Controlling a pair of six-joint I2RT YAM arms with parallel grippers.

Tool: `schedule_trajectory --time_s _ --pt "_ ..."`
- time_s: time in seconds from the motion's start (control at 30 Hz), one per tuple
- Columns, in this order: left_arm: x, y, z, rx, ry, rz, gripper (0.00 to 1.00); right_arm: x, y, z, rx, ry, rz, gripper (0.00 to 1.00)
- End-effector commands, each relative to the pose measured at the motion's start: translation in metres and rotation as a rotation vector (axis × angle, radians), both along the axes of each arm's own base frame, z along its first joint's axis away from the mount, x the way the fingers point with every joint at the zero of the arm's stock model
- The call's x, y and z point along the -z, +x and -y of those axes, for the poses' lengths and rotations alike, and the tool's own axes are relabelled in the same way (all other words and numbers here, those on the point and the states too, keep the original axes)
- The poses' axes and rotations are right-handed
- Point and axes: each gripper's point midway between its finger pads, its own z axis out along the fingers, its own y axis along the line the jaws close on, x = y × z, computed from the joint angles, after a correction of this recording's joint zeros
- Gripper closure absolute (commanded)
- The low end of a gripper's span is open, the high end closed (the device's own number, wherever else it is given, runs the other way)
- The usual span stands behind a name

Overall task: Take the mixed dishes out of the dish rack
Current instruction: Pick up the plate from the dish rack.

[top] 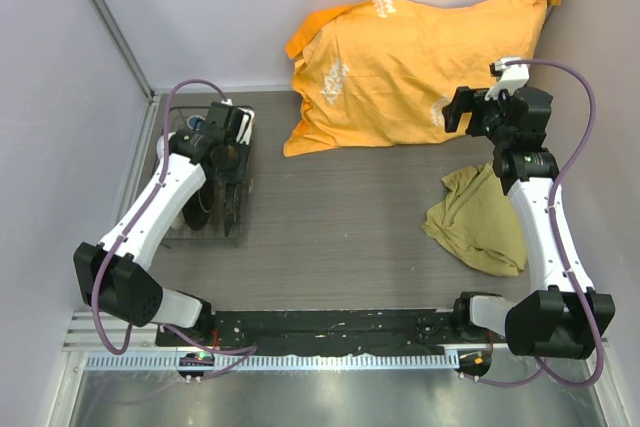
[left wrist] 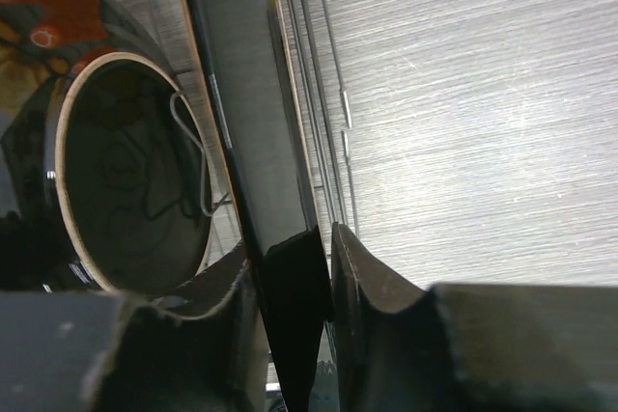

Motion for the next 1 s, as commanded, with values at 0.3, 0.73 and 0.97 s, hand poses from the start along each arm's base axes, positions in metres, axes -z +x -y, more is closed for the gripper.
schedule_trajectory --time_s 0.3,0.73,0.97 --pt "-0.024 0.014 -0.004 0.041 0.050 0.085 0.99 -0.007 0.004 0.000 -0.015 -0.012 0.037 0.00" --pt "-0.065 0.017 -0.001 0.024 -0.006 0.194 1.00 -0.007 0.003 0.000 -0.020 -0.013 0.038 0.00" --pt "-0.071 0.013 0.002 0.033 -0.042 0.208 1.00 -0.007 0.003 0.000 -0.020 -0.013 0.038 0.00"
